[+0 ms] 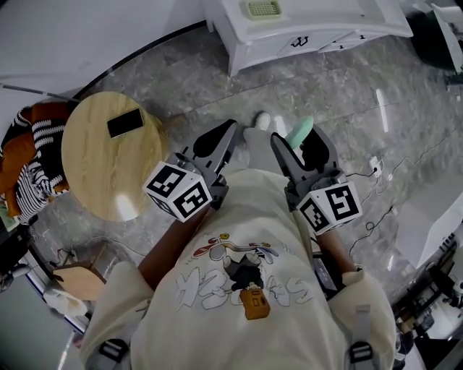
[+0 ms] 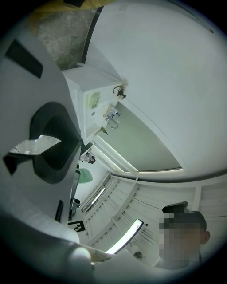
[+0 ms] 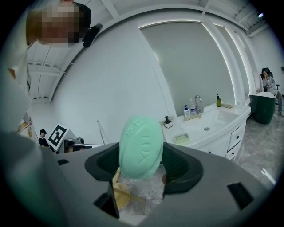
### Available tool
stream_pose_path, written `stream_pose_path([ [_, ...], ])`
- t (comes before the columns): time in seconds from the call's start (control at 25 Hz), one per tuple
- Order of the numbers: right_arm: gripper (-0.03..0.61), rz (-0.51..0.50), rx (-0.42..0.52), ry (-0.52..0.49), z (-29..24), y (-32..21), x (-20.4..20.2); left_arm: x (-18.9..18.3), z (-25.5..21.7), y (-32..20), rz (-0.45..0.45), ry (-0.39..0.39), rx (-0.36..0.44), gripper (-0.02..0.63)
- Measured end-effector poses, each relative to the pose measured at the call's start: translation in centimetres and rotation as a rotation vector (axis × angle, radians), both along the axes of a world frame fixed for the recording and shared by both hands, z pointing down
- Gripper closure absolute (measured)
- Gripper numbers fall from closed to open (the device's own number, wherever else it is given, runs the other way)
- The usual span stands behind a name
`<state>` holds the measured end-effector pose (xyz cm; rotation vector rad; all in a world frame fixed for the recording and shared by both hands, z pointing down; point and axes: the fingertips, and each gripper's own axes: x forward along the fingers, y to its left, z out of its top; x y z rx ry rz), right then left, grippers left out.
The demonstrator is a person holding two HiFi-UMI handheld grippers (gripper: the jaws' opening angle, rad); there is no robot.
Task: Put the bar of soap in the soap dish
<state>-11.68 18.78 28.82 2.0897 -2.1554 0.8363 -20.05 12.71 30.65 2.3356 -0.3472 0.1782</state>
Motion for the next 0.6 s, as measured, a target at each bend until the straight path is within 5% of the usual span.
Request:
stream_pose_path([
  [0.6, 0.291, -0.080, 0.012, 0.013, 1.1, -8.6, 7.7, 8.1, -0.5, -7.1, -0.020, -0.020, 0.058, 0.606],
])
